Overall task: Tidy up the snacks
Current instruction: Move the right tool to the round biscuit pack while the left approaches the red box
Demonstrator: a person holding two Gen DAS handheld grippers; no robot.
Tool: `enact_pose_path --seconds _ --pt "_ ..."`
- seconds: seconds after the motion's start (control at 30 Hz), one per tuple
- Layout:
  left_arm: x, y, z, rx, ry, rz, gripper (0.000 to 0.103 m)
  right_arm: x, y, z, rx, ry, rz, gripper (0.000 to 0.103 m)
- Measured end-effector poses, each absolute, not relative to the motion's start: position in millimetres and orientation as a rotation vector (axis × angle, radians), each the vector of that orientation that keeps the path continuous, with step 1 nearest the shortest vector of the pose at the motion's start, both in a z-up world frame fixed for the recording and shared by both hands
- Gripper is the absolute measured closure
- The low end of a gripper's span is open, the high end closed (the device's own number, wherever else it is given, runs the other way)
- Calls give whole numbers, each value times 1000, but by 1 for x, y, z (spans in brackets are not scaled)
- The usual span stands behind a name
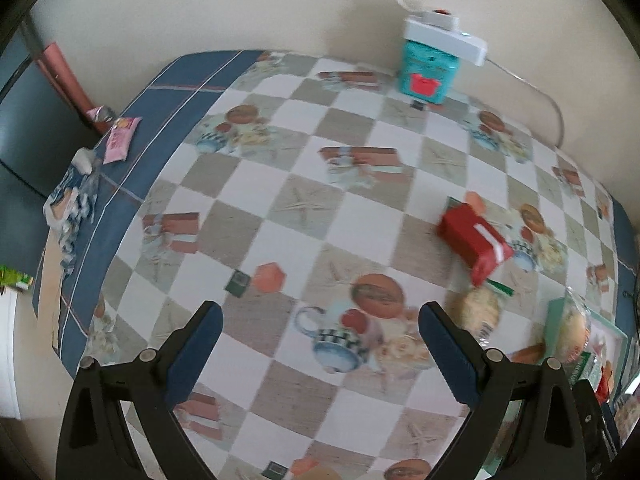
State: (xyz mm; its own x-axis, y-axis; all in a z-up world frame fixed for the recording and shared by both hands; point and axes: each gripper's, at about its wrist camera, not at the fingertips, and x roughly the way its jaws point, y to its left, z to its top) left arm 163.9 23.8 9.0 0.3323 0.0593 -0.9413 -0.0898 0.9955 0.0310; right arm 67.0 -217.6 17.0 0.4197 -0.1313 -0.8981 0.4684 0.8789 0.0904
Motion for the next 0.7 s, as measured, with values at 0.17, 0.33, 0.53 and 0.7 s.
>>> enact_pose_path --seconds 0.17,0.33,0.53,0.7 --pt "170 37 -6 -45 1265 123 5 82 -184 9 310 1073 -287 0" --pt "175 39 -25 -64 1309 110 5 100 -156 -12 255 1086 -223 0" --pt "185 37 -43 -93 1332 105 5 118 -146 -31 227 1096 -207 6" --pt "199 33 -54 -116 1329 83 5 136 -137 -50 187 1104 -185 7"
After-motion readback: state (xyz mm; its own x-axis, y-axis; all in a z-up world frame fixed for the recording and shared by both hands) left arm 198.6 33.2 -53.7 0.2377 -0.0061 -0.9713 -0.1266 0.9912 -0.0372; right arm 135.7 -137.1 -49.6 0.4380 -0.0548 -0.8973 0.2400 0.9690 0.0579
